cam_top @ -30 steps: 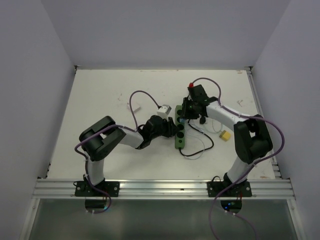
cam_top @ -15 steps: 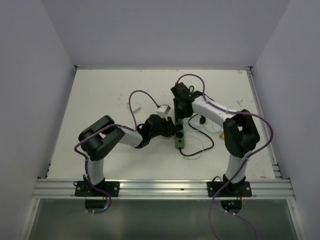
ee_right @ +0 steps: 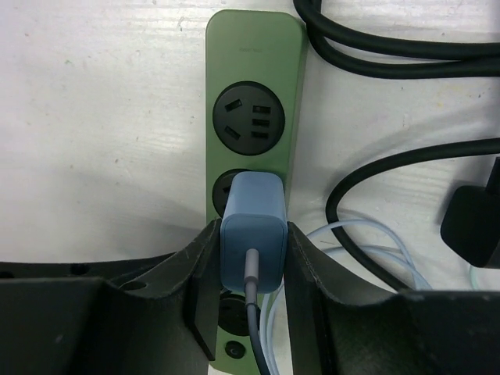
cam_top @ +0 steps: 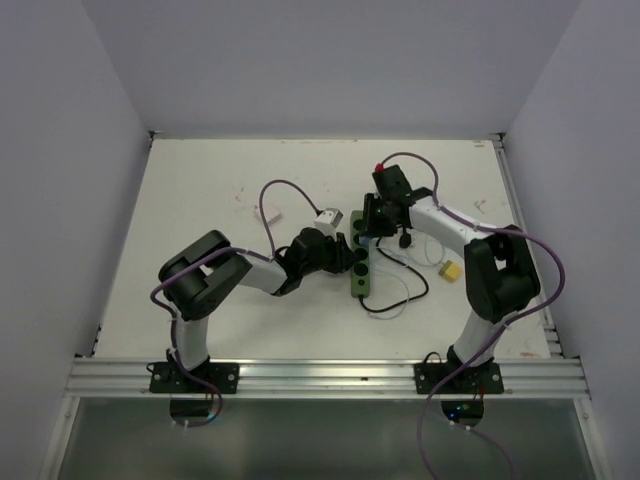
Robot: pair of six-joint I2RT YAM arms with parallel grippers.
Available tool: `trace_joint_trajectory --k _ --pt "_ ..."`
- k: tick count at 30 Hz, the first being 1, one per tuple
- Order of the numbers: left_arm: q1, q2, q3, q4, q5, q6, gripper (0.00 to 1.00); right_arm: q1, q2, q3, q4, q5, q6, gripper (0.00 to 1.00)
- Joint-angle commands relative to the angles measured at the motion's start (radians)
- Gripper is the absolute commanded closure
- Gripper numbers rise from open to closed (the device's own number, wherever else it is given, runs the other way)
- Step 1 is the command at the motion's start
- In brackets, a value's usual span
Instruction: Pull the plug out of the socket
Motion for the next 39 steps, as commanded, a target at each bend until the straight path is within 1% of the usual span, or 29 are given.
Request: trace_joint_trajectory --k 1,2,3,6,7,8,9,11,12,15,17,22,23,25,27,28,29,32,33,35,36,37,39 --pt "0.017 0.128 -0.041 -0.352 -0.124 0.076 0.7 -0.018 -0.11 -0.053 0.068 -0.386 0.074 1.0" --pt "0.017 0.131 -0.039 -0.354 -0.124 0.076 0.7 -0.023 -0.11 -0.059 0.082 -0.421 0.082 1.0" --pt "0.017 0.134 -0.035 -0.357 -0.122 0.076 0.7 -0.026 -0.113 -0.061 0.088 -0.418 0.084 1.0" --pt "0.017 0.142 -0.027 -0.366 -0.122 0.076 0.7 -0.018 -0.113 -0.029 0.038 -0.343 0.059 1.0" --pt "0.017 0.145 -0.024 -0.369 -0.121 0.076 0.7 0.0 -0.11 0.007 0.01 -0.307 0.029 1.0" --pt "0.018 0.152 -0.013 -0.38 -0.122 0.076 0.7 0.014 -0.109 0.031 -0.054 -0.208 0.01 1.0" --pt "0.018 0.158 -0.009 -0.386 -0.122 0.076 0.7 0.035 -0.093 0.086 -0.091 -0.156 -0.008 1.0" --pt "0.017 0.169 0.004 -0.397 -0.124 0.076 0.71 0.101 -0.073 0.136 -0.174 -0.022 -0.051 1.0" --pt "0.018 0.171 0.004 -0.398 -0.125 0.076 0.71 0.137 -0.052 0.174 -0.197 0.006 -0.07 1.0" --pt "0.018 0.171 0.004 -0.398 -0.127 0.074 0.71 0.18 -0.023 0.218 -0.257 0.108 -0.088 1.0" --pt "0.017 0.171 0.005 -0.4 -0.125 0.076 0.71 0.187 -0.006 0.225 -0.269 0.129 -0.093 1.0" --pt "0.017 0.162 -0.004 -0.392 -0.127 0.076 0.7 0.186 -0.029 0.189 -0.254 0.114 -0.093 1.0" --pt "0.018 0.158 -0.007 -0.388 -0.13 0.074 0.67 0.186 -0.045 0.186 -0.254 0.114 -0.093 1.0" --pt "0.018 0.137 -0.016 -0.383 -0.145 0.071 0.64 0.181 -0.059 0.182 -0.253 0.125 -0.091 1.0" --pt "0.017 0.113 -0.048 -0.351 -0.154 0.07 0.58 0.172 -0.079 0.18 -0.263 0.131 -0.093 1.0" --pt "0.017 0.065 -0.065 -0.334 -0.16 0.068 0.54 0.169 -0.088 0.179 -0.265 0.131 -0.094 1.0" --pt "0.015 0.036 -0.117 -0.29 -0.167 0.059 0.48 0.161 -0.096 0.176 -0.265 0.129 -0.093 1.0" --pt "0.015 -0.093 -0.214 -0.206 -0.177 0.051 0.42 0.112 -0.148 0.147 -0.253 0.106 -0.091 1.0" --pt "0.015 -0.123 -0.228 -0.199 -0.177 0.051 0.41 0.068 -0.188 0.11 -0.237 0.062 -0.082 1.0" --pt "0.015 -0.214 -0.245 -0.193 -0.167 0.057 0.4 0.022 -0.234 0.071 -0.185 0.014 -0.074 1.0" --pt "0.014 -0.243 -0.245 -0.2 -0.164 0.059 0.4 -0.007 -0.269 0.049 -0.176 -0.043 -0.076 1.0" --pt "0.011 -0.306 -0.245 -0.208 -0.162 0.06 0.4 -0.013 -0.282 0.045 -0.173 -0.052 -0.082 1.0" --pt "0.007 -0.37 -0.245 -0.227 -0.151 0.077 0.39 -0.013 -0.303 0.045 -0.171 -0.053 -0.096 1.0"
